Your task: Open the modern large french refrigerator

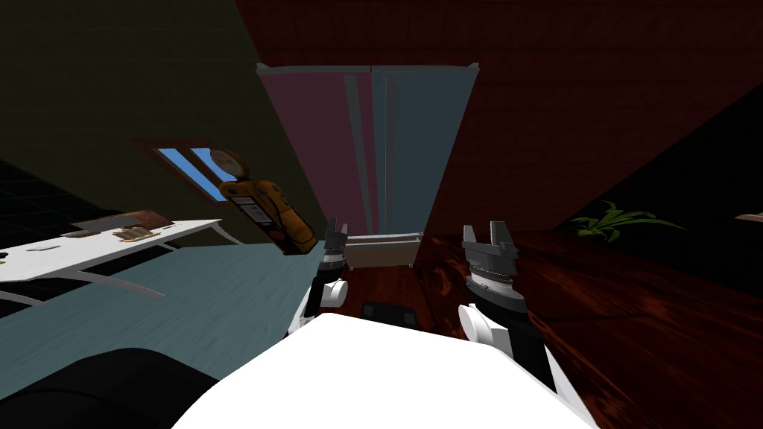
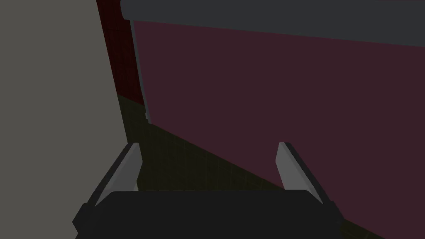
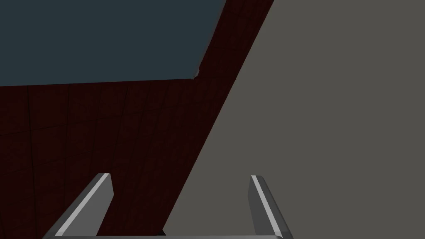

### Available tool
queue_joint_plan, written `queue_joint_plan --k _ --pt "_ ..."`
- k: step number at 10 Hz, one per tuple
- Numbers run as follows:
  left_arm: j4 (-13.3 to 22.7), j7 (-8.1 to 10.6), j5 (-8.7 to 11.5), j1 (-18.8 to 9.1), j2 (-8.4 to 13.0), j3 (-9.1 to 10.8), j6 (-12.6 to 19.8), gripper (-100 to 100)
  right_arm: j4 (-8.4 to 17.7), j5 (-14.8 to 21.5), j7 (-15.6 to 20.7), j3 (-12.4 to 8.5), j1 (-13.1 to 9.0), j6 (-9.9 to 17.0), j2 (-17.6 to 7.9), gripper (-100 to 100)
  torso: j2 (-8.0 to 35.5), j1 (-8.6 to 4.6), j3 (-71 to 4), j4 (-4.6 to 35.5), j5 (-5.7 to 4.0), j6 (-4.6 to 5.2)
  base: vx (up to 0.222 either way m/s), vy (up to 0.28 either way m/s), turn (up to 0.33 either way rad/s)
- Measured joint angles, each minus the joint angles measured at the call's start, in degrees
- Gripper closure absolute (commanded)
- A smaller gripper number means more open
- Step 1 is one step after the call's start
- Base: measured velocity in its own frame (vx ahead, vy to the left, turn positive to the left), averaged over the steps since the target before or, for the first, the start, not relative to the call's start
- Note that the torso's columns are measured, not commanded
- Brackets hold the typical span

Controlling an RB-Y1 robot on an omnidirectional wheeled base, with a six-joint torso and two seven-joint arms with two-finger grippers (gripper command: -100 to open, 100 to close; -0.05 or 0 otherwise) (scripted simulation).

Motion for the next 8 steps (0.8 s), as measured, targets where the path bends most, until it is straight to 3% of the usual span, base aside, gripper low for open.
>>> queue_joint_plan --k 2,8 --pt "0.0 0.0 0.0 0.0 0.0 0.0 0.0 0 0.0 0.0 0.0 0.0 0.0 0.0 0.0 0 5.97 0.0 -12.0 6.0 0.0 0.0 0.0 0.0 0.0" --pt "-0.02 0.0 0.0 0.0 0.0 0.0 -0.01 0 -0.02 0.0 0.0 0.0 0.0 -0.01 0.0 0 31.16 0.0 -62.27 31.14 0.0 0.0 0.0 0.0 0.0"
